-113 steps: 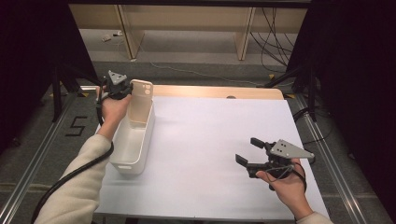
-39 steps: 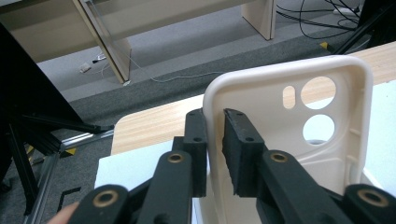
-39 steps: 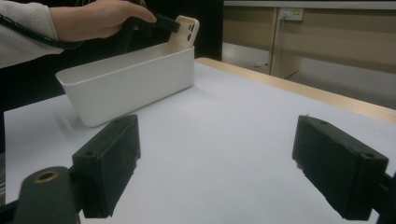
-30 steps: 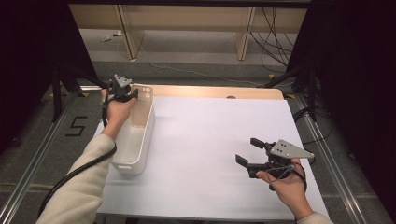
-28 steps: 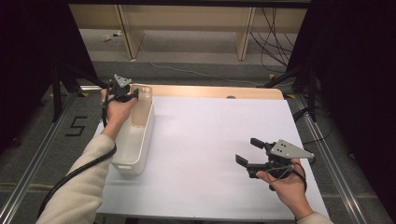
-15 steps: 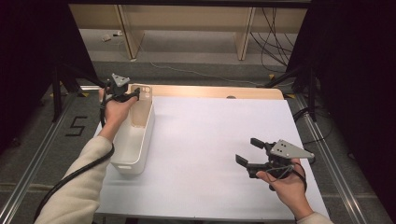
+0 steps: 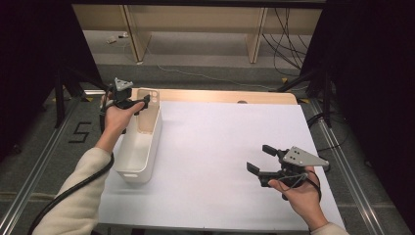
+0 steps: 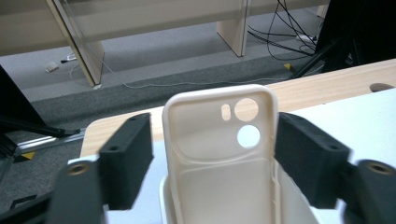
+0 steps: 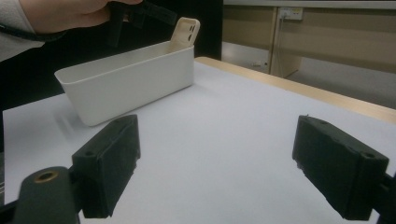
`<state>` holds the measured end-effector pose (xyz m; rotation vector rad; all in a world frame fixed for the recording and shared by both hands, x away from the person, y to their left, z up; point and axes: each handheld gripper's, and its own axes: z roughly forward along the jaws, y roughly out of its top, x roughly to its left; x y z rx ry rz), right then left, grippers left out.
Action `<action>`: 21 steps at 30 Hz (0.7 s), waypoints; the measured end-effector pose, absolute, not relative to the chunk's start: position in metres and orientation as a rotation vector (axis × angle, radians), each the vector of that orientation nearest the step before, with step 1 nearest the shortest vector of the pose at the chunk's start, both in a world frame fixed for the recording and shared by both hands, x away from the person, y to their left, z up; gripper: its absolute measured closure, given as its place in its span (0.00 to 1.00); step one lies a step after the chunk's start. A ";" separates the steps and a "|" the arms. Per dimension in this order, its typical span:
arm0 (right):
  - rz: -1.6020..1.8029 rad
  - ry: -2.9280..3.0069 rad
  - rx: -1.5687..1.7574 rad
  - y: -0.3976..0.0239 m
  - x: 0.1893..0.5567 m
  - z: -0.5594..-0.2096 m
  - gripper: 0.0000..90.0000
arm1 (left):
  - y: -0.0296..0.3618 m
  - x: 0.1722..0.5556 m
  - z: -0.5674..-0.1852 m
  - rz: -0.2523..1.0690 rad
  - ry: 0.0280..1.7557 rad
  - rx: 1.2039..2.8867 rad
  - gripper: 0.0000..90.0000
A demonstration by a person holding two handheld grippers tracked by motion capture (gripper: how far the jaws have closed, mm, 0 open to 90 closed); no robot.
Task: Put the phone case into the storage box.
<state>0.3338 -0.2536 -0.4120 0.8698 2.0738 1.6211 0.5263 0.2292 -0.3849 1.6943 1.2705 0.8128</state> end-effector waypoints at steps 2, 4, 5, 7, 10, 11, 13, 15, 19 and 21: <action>1.613 2.075 0.874 -0.254 0.334 -0.412 0.18 | 0.229 0.523 -0.384 0.819 1.266 1.699 0.21; 1.622 2.067 0.873 -0.254 0.334 -0.412 0.18 | 0.229 0.520 -0.382 0.805 1.262 1.696 0.18; 1.619 2.067 0.875 -0.254 0.334 -0.412 0.18 | 0.229 0.518 -0.381 0.805 1.257 1.699 0.17; 1.613 2.077 0.876 -0.254 0.334 -0.412 0.18 | 0.229 0.515 -0.380 0.805 1.247 1.696 0.17; 1.610 2.078 0.875 -0.254 0.334 -0.412 0.18 | 0.230 0.511 -0.379 0.804 1.244 1.684 0.17; 1.610 2.078 0.875 -0.254 0.334 -0.412 0.18 | 0.230 0.509 -0.378 0.805 1.240 1.684 0.17; 1.606 2.076 0.879 -0.254 0.334 -0.412 0.18 | 0.230 0.505 -0.378 0.802 1.231 1.683 0.16; 1.609 2.068 0.879 -0.253 0.334 -0.412 0.18 | 0.229 0.502 -0.378 0.788 1.224 1.679 0.14; 1.609 2.070 0.879 -0.253 0.334 -0.412 0.18 | 0.229 0.493 -0.376 0.768 1.202 1.678 0.12; 1.609 2.070 0.879 -0.253 0.334 -0.412 0.18 | 0.228 0.489 -0.376 0.763 1.187 1.677 0.10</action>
